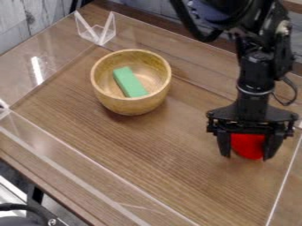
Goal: Move the red fruit to the left side of the table
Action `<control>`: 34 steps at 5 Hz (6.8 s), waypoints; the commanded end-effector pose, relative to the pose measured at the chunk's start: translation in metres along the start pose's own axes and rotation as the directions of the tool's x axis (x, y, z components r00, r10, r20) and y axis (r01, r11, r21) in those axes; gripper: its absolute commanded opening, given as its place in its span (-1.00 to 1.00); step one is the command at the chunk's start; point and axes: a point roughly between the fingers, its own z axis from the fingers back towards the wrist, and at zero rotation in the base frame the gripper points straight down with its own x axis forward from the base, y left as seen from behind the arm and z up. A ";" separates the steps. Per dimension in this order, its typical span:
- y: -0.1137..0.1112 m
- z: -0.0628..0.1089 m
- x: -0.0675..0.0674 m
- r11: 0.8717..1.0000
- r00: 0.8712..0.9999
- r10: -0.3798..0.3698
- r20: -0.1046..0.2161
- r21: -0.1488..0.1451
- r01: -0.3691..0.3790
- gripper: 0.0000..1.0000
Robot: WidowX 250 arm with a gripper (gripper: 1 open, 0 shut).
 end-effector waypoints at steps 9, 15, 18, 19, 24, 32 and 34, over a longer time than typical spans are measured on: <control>-0.015 0.012 0.008 0.998 0.989 -0.027 0.147 -0.055 0.036 1.00; 0.010 0.112 0.032 0.993 0.962 -0.015 0.274 -0.112 0.047 -1.00; 0.001 0.099 0.013 0.995 0.967 -0.010 0.256 -0.096 0.036 1.00; -0.011 0.077 0.006 0.996 0.971 -0.035 0.236 -0.072 0.054 1.00; -0.005 0.032 0.024 0.995 0.962 0.092 0.258 -0.051 -0.082 -1.00; 0.214 0.140 0.110 0.970 0.879 0.241 0.412 -0.058 -0.238 -1.00; 0.238 0.123 0.109 0.947 0.849 0.304 0.431 -0.042 -0.318 -1.00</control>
